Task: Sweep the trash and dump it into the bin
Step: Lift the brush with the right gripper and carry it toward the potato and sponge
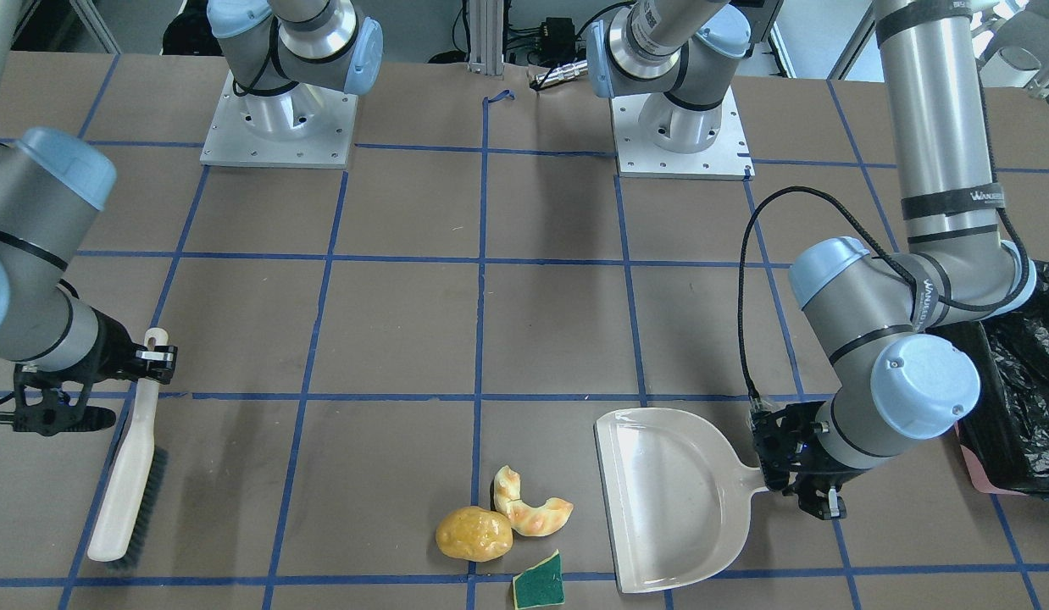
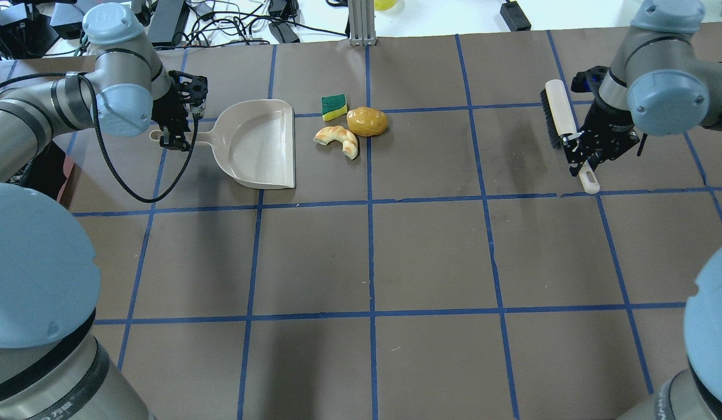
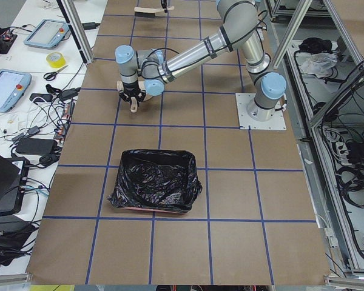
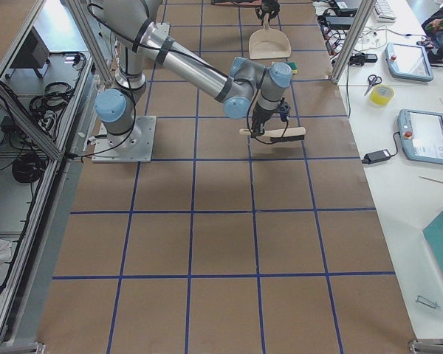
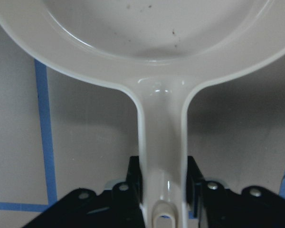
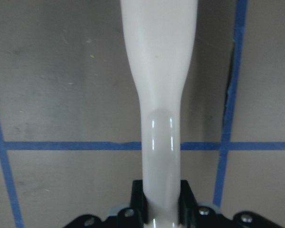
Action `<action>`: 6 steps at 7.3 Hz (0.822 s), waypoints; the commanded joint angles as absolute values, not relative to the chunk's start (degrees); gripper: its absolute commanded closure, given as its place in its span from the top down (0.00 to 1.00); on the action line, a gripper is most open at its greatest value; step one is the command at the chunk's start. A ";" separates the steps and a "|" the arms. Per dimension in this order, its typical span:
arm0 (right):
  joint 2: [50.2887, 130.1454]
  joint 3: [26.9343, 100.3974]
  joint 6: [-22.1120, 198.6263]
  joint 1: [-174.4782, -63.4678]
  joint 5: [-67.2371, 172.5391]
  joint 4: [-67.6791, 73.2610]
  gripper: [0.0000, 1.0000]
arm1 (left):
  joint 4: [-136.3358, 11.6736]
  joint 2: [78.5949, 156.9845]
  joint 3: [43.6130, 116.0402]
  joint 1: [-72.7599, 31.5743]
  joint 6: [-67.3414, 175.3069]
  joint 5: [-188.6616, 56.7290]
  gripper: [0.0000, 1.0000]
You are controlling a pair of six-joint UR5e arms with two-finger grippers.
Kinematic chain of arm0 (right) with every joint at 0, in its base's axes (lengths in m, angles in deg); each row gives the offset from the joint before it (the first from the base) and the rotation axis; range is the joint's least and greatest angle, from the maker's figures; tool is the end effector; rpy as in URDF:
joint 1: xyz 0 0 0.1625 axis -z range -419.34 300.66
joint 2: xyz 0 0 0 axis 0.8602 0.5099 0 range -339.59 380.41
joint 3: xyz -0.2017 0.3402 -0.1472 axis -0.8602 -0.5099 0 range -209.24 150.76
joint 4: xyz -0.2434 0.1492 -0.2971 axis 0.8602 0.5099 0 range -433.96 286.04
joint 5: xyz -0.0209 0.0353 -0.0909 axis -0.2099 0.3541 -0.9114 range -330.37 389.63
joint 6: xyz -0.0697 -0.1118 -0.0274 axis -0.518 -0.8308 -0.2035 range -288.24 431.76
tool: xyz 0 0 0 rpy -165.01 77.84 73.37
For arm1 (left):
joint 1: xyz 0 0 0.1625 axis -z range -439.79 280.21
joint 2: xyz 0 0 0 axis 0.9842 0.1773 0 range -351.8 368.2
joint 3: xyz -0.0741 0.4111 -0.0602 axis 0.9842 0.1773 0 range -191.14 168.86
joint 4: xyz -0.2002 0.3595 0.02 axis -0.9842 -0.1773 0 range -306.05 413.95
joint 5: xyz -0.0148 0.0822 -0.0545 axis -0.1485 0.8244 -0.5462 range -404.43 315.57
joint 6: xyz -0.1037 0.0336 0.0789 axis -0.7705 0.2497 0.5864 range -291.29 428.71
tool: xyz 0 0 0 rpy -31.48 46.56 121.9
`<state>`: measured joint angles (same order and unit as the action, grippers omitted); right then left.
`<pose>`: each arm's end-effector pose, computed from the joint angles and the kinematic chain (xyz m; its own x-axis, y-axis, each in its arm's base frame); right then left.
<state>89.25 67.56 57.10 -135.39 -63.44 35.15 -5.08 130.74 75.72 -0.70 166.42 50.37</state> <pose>-0.0162 -0.5881 0.2251 -0.9998 -0.0174 0.0122 -0.0152 0.9866 0.1622 0.0070 -0.6810 0.1956 -0.0564 0.9983 -0.0158 0.9946 0.0576 0.0866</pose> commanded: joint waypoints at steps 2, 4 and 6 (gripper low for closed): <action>88.27 63.68 69.34 -148.17 -60.82 31.62 0.00 | -5.29 130.54 75.69 -0.34 165.92 50.75 0.13; 84.77 59.90 74.71 -152.83 -57.39 29.41 0.00 | -10.96 131.06 71.59 1.06 164.09 51.10 0.12; 82.03 56.38 79.30 -155.66 -57.30 28.44 0.00 | -11.79 131.24 71.03 1.51 163.37 52.77 0.11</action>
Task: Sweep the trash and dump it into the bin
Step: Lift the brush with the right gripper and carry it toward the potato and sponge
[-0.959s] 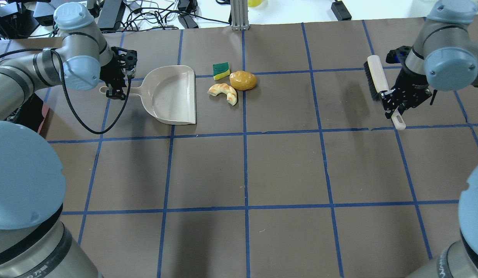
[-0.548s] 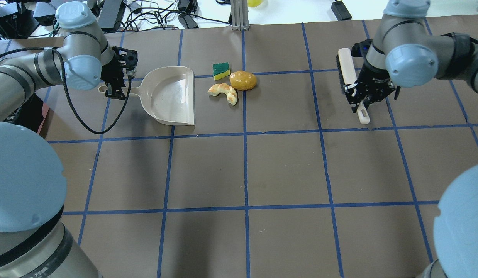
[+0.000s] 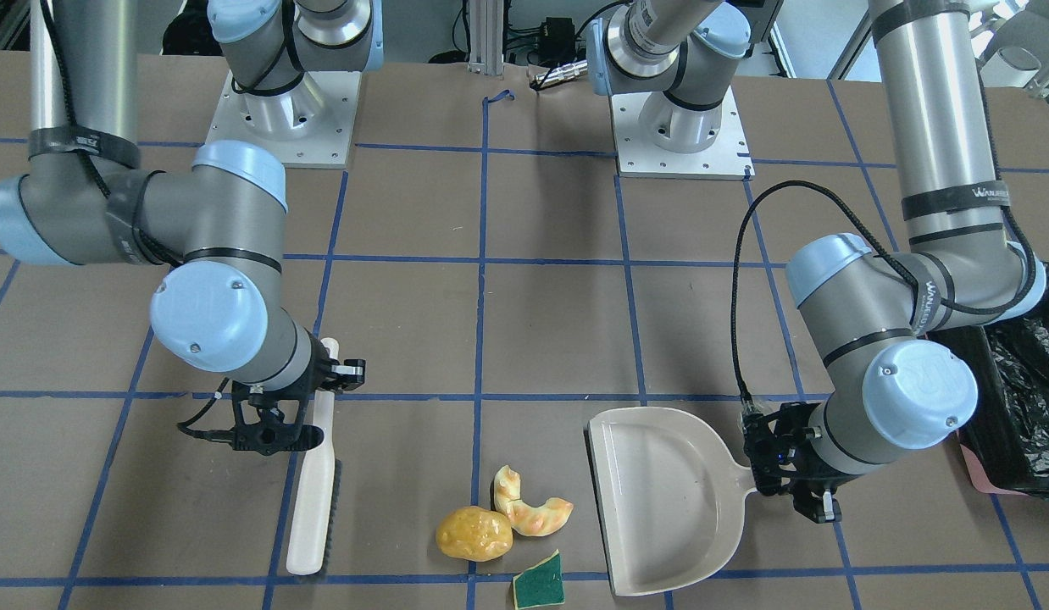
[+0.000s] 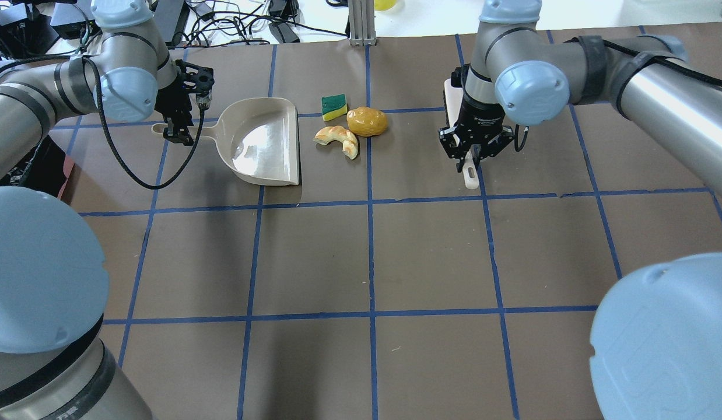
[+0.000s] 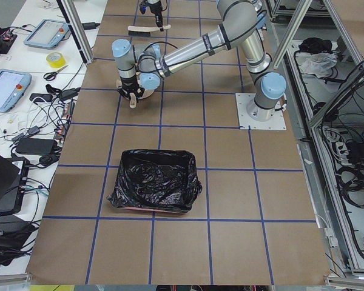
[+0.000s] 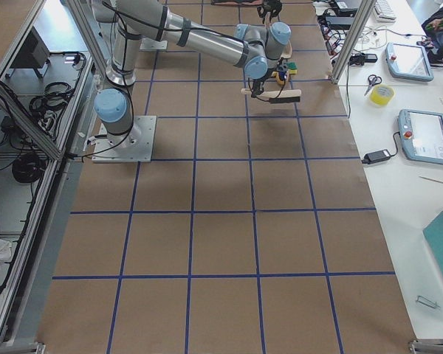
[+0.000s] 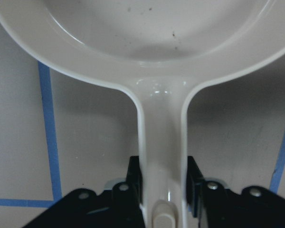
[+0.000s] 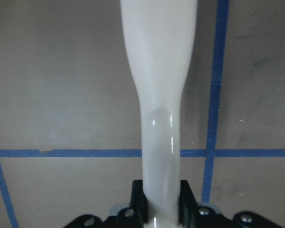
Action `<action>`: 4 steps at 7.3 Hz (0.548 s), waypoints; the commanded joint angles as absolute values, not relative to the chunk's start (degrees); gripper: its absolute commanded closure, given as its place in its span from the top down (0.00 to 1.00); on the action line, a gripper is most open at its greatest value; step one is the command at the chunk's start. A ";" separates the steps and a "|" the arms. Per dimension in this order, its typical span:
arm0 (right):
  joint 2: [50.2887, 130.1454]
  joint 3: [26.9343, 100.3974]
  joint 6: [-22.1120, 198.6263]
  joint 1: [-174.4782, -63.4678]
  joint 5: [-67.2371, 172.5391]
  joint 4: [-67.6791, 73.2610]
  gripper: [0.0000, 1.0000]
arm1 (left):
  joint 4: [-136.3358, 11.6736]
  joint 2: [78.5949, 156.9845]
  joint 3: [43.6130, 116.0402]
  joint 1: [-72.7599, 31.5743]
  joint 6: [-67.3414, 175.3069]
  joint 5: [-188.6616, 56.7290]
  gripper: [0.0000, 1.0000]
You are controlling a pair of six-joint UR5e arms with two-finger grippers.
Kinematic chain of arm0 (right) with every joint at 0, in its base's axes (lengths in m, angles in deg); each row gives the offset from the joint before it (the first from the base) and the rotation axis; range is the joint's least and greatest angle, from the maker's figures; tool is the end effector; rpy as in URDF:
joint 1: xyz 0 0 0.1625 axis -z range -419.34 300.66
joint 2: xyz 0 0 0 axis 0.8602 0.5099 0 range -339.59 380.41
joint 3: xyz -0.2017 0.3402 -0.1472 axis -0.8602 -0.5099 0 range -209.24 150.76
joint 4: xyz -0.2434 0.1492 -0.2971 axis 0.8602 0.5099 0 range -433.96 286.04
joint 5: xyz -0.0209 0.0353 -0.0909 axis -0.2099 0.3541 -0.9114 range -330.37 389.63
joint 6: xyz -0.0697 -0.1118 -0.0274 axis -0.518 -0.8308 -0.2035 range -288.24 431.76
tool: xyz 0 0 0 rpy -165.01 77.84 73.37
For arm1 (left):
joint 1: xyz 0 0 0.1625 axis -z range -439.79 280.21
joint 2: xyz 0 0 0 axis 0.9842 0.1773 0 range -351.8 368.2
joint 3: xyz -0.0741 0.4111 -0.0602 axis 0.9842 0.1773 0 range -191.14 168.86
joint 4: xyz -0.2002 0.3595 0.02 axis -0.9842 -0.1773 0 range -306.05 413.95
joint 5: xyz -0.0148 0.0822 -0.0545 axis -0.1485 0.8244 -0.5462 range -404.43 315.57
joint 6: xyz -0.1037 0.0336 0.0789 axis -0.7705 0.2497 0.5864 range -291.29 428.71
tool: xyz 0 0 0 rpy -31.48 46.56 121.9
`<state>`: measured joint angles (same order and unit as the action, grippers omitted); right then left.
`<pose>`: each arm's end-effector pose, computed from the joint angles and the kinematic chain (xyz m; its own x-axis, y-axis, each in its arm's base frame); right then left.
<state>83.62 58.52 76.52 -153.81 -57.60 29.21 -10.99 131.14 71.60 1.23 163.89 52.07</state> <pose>0.1874 -0.6034 0.2258 -0.9994 0.0131 -0.0309 0.0067 0.9797 0.2005 -0.0106 -0.6892 0.2130 -0.0670 0.9975 0.0211 0.9917 0.0642 0.1118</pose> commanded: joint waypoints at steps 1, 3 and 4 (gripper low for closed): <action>81.24 54.36 81.49 -156.45 -55.90 27.39 0.00 | -11.79 131.33 71.12 1.51 163.37 52.77 0.11; 78.08 51.63 85.88 -159.08 -55.54 27.03 0.00 | -11.79 131.42 71.12 1.60 163.37 52.86 0.11; 76.85 50.57 87.21 -159.71 -53.88 26.42 0.00 | -11.79 131.59 71.12 1.60 163.28 52.95 0.11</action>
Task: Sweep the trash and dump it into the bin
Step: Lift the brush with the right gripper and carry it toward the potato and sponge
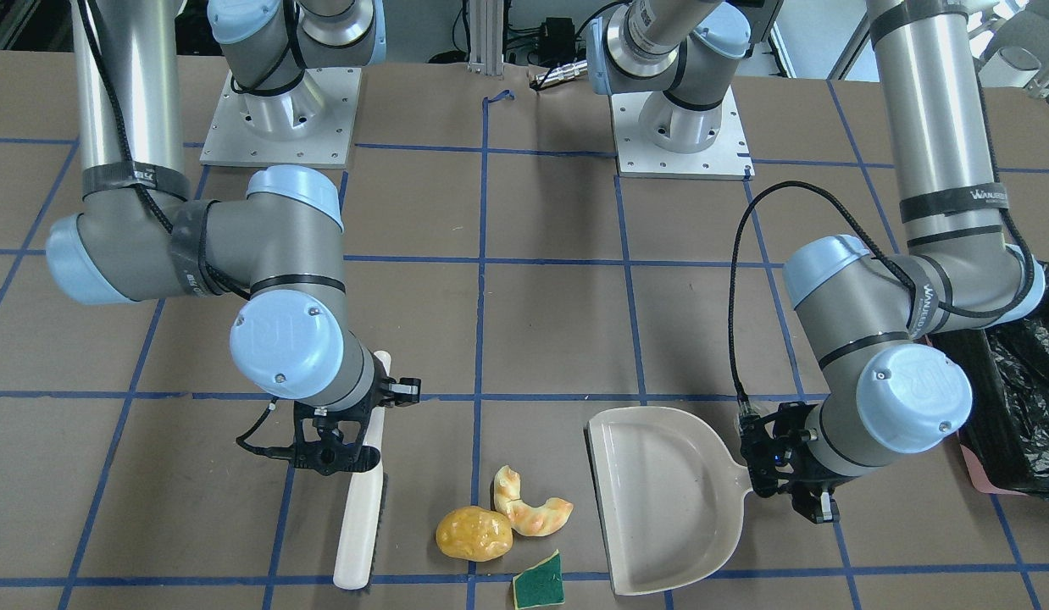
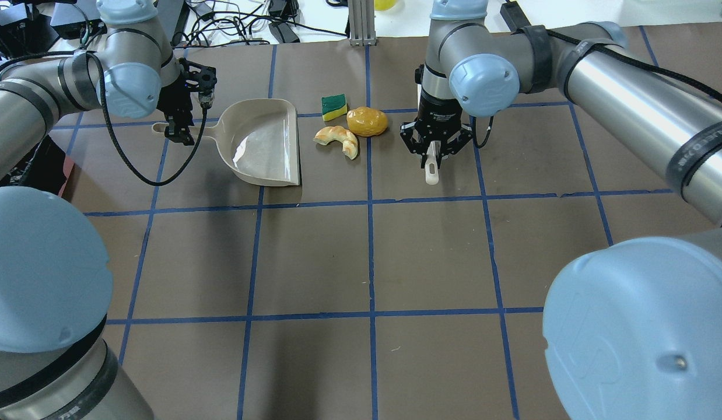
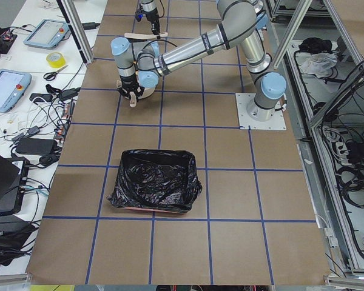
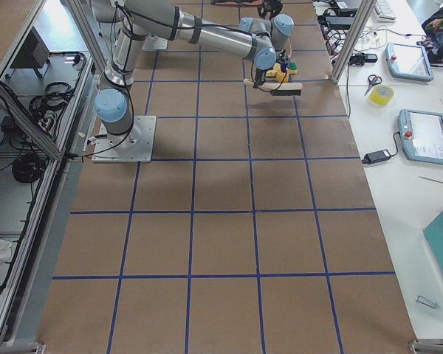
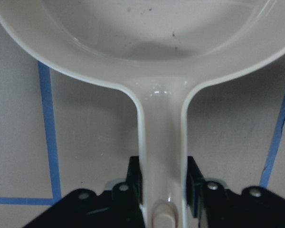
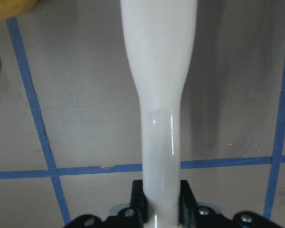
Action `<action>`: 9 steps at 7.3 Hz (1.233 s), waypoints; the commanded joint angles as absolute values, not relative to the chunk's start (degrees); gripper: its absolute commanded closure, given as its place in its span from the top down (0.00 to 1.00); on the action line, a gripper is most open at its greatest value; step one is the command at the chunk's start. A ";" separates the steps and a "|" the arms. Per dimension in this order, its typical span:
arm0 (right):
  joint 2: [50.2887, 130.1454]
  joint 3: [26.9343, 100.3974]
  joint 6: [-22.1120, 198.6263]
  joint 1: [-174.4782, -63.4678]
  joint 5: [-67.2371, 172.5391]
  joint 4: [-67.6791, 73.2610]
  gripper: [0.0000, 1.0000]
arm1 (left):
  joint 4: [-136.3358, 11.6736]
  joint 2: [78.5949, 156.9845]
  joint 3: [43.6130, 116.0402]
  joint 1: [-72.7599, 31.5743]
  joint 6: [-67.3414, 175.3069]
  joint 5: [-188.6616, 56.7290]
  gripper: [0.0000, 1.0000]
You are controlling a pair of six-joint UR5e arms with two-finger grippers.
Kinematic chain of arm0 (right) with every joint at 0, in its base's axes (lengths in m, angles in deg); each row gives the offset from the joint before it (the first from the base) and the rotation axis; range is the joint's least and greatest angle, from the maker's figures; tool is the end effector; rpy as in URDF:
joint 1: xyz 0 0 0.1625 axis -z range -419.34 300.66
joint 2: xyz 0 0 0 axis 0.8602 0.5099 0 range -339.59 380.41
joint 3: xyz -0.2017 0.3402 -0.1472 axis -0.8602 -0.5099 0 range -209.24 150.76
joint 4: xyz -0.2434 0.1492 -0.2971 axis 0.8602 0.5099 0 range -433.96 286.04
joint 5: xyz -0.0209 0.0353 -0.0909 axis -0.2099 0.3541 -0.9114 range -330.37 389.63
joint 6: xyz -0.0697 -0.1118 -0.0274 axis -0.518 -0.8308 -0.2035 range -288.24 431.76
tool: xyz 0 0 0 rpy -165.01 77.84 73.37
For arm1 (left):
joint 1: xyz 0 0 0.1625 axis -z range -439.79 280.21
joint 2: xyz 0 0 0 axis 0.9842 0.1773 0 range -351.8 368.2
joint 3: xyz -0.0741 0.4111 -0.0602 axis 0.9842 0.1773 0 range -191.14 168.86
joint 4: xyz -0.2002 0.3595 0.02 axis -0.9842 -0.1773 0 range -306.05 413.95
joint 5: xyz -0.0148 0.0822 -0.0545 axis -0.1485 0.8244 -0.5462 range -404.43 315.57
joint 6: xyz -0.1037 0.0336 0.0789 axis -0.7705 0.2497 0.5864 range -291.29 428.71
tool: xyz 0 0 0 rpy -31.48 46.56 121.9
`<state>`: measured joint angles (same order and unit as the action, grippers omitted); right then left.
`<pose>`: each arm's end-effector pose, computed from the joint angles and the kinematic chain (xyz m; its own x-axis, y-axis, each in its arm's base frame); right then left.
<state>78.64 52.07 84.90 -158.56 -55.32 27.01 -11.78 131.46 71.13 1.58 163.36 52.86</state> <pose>0.2474 -0.6186 0.2164 -0.9960 0.0819 -0.0361 0.0718 0.9720 0.2238 -0.0129 -0.6897 0.2118 -0.0701 0.9970 0.0323 0.9900 0.0656 0.1247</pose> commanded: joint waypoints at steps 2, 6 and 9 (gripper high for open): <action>76.31 48.64 87.40 -160.41 -53.78 25.27 0.00 | -11.71 131.68 71.21 2.12 163.11 53.65 0.11; 74.29 47.84 90.99 -162.96 -53.17 25.45 0.00 | -11.62 131.68 71.21 2.13 163.11 53.65 0.11; 72.45 45.21 98.09 -168.22 -49.66 26.23 0.00 | -11.62 131.68 71.21 2.21 163.02 53.65 0.11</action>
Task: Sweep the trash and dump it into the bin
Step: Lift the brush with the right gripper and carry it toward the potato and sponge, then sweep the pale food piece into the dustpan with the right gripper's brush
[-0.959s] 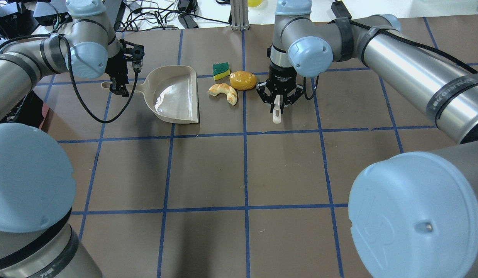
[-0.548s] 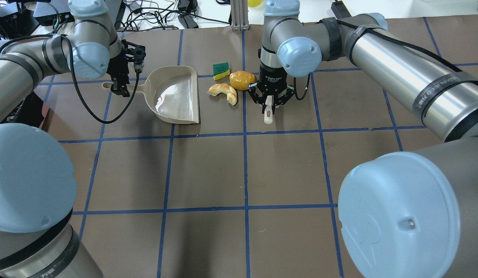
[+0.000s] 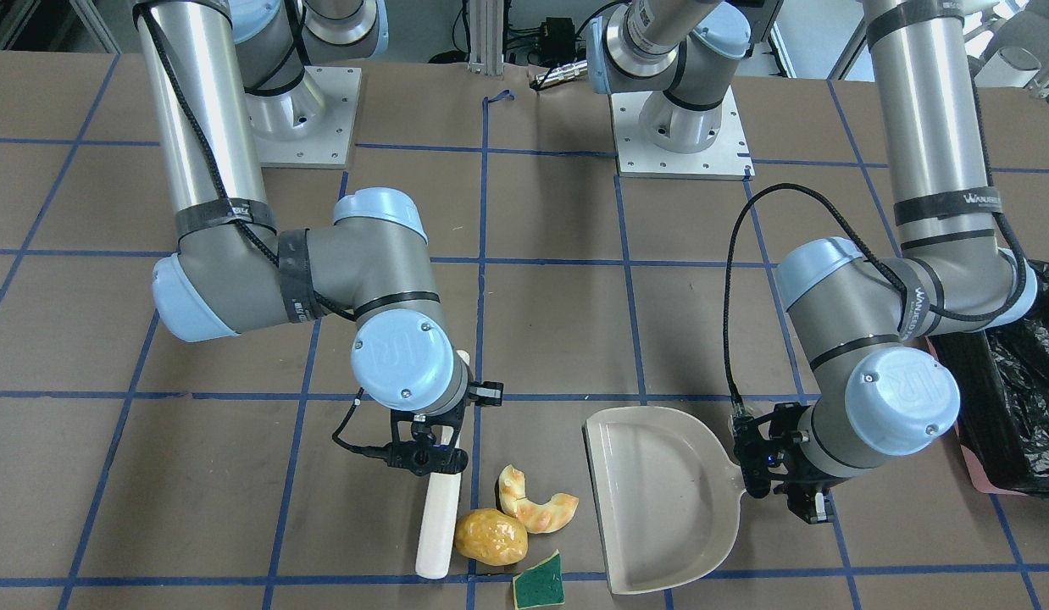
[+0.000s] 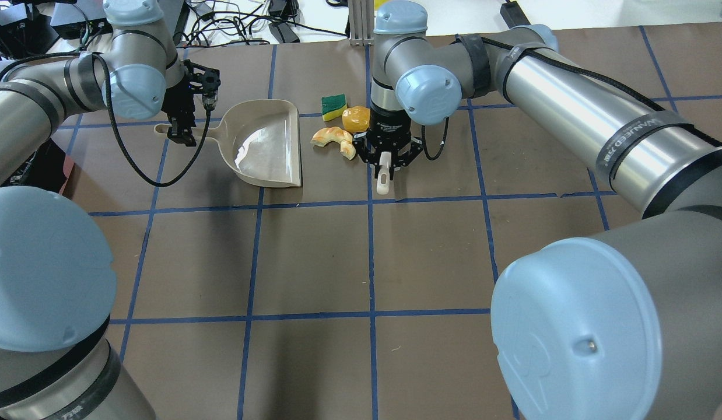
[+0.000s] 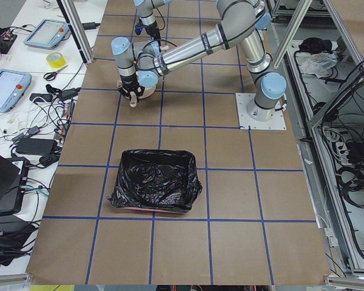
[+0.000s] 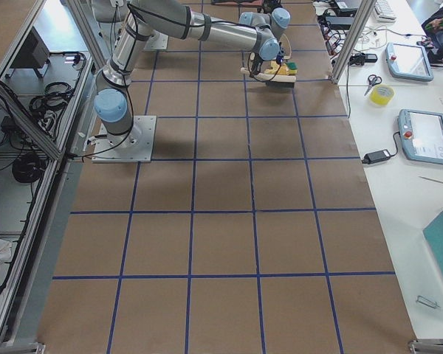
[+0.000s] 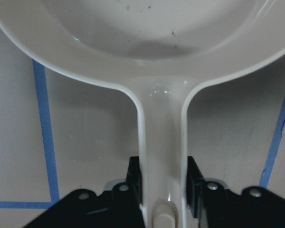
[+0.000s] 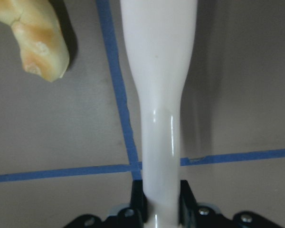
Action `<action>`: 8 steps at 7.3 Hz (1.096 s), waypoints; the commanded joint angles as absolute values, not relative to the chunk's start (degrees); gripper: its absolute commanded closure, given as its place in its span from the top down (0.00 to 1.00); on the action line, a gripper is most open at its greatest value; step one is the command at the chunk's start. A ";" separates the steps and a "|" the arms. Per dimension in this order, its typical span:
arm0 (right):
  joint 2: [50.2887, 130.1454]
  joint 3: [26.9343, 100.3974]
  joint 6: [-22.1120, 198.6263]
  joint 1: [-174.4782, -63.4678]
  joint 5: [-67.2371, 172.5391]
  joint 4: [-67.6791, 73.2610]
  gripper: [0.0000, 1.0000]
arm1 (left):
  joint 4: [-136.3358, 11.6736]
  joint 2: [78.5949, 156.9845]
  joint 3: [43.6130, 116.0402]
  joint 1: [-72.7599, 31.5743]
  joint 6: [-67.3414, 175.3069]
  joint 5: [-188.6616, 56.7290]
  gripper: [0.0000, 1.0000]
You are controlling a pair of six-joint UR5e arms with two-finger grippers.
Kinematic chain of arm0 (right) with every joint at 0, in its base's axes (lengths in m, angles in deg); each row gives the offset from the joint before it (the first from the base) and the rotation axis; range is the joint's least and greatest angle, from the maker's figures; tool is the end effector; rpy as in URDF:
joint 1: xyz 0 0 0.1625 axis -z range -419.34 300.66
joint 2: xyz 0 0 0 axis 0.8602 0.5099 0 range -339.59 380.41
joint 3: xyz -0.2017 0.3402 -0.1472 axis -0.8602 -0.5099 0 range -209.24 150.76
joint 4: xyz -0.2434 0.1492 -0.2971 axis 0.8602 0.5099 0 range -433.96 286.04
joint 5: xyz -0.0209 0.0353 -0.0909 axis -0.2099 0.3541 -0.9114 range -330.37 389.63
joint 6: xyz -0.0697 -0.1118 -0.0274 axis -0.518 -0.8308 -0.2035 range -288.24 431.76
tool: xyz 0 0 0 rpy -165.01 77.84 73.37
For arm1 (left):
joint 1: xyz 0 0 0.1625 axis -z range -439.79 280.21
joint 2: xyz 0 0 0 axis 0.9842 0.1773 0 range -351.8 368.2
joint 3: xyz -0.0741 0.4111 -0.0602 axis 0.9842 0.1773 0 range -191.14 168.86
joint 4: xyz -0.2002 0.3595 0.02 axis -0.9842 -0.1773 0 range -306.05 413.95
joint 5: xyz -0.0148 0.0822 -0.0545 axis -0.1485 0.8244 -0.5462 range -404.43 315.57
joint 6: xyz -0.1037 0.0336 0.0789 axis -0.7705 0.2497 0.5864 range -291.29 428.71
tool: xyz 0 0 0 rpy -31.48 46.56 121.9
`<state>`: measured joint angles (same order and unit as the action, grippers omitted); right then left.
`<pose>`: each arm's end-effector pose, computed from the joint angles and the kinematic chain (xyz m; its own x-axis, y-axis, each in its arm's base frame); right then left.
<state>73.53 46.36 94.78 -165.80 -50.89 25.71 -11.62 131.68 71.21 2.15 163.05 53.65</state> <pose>0.3421 -0.6094 0.1994 -0.9881 0.1409 -0.0611 0.1198 0.9563 0.2668 -0.0179 -0.6894 0.2091 -0.0657 0.9972 0.0351 0.9886 0.0602 0.1383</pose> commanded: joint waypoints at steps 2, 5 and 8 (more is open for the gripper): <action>71.04 43.02 101.45 -170.60 -47.29 27.38 0.00 | -11.62 131.68 71.21 2.21 163.02 53.48 0.11; 67.88 38.19 110.48 -175.43 -43.16 29.58 0.00 | -11.62 131.59 71.30 2.13 163.02 53.39 0.11; 66.46 36.50 116.82 -179.30 -39.56 32.91 0.00 | -11.62 131.59 71.30 2.21 162.93 53.30 0.11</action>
